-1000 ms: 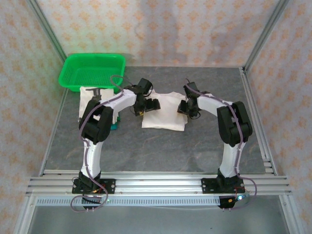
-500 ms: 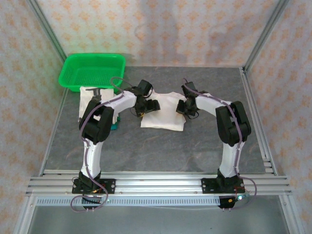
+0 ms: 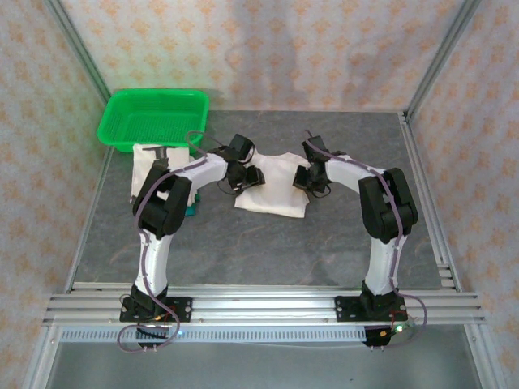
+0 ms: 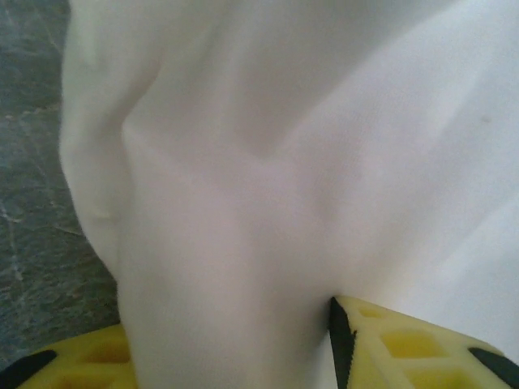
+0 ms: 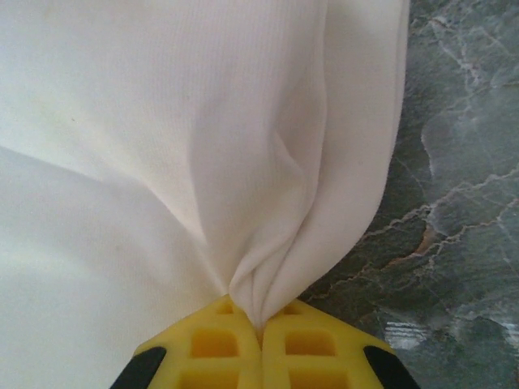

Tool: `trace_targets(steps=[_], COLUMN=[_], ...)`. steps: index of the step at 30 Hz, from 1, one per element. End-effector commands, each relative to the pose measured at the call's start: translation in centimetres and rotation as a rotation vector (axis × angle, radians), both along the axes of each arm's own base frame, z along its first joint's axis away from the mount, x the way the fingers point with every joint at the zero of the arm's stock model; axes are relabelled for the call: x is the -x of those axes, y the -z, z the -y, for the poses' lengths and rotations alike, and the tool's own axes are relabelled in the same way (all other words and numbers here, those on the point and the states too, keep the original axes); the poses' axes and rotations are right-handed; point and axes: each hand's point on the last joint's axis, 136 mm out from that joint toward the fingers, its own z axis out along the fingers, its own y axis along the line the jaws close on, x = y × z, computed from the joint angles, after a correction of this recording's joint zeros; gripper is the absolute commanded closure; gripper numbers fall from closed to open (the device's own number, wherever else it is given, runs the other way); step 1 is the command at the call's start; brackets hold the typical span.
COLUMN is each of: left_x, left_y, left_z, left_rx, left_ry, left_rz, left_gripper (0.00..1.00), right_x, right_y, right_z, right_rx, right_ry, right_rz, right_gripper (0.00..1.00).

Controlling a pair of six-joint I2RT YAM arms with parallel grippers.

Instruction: Fold and stack the t-shirts

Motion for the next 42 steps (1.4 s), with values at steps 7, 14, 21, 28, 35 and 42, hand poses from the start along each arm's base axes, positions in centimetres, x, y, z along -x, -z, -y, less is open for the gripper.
trace_targets(steps=[7, 14, 21, 28, 35, 42], left_x=[-0.1, -0.6, -0.3, 0.6, 1.7, 2.5], left_y=[0.2, -1.7, -3.7, -7.8, -10.9, -14.3], left_z=[2.9, 0.5, -3.5, -7.0, -10.7, -14.8], left_rx=[0.101, -0.042, -0.297, -0.454, -0.625, -0.838], left_ry=[0.060, 0.064, 0.126, 0.117, 0.086, 0.075], left_rz=[0.039, 0.144, 0.212, 0.302, 0.343, 0.379], left_gripper=[0.86, 1.00, 1.00, 1.00, 1.00, 1.00], right_x=[0.3, -0.1, -0.5, -0.1, 0.5, 0.7], right_y=[0.1, -1.6, -4.5, -6.6, -7.5, -7.8], right_z=[-1.0, -1.2, -0.2, -1.2, -4.1, -6.0], right_rx=[-0.040, -0.075, -0.077, -0.097, -0.150, -0.176], right_ry=[-0.017, -0.015, 0.018, -0.054, -0.156, -0.207], right_rz=[0.003, 0.078, 0.204, 0.290, 0.339, 0.345], right_gripper=[1.00, 0.80, 0.22, 0.13, 0.13, 0.13])
